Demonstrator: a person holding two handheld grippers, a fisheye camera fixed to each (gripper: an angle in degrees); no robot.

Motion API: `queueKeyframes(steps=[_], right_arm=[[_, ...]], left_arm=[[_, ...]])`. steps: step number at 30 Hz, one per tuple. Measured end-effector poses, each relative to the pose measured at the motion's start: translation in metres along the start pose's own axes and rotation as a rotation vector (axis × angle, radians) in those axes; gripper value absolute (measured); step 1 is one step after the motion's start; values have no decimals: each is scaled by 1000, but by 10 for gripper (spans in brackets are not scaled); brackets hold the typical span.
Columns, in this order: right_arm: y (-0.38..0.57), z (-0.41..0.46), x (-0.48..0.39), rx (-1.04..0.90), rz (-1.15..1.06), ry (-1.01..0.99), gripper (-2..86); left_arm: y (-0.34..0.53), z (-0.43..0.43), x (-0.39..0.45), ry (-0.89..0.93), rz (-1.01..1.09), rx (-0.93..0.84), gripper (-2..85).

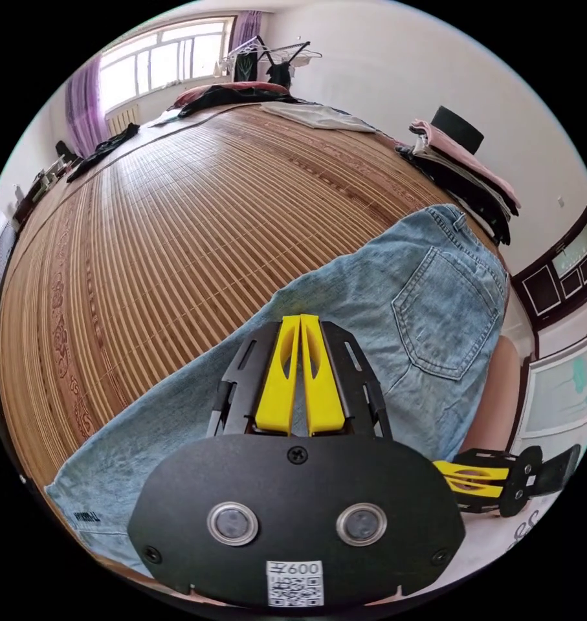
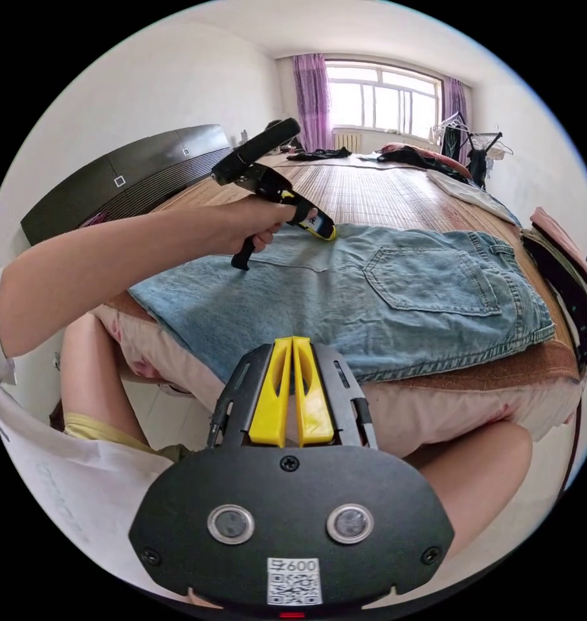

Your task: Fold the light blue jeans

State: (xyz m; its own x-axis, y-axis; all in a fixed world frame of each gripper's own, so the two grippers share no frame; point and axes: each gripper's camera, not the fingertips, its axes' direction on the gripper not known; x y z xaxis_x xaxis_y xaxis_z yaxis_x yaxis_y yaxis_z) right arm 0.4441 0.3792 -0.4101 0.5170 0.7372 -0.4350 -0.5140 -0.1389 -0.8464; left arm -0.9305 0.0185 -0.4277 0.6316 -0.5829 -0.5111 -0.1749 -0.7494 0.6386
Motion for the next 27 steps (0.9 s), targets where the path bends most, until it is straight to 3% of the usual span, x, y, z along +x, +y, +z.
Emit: queueKeyframes(steps=[4,15,20,24,27], right_arm=[[-16,-1,37,-9,38,-21,-8],[-42,-20,142,39,170,-156,-8],[-5,-50,171,176,230,-189,-8],[19,-53,156,158,165,-118,-8],[43,-68,132,184,93,-20,-8]], left_arm=[[4,14,4,-81,62,-13,7],[5,41,-66,1,-49,-63,7],[30,25,-45,-252,123,39,7],[43,61,-53,-174,138,-29,7],[61,69,-69,-160,88,16,7]])
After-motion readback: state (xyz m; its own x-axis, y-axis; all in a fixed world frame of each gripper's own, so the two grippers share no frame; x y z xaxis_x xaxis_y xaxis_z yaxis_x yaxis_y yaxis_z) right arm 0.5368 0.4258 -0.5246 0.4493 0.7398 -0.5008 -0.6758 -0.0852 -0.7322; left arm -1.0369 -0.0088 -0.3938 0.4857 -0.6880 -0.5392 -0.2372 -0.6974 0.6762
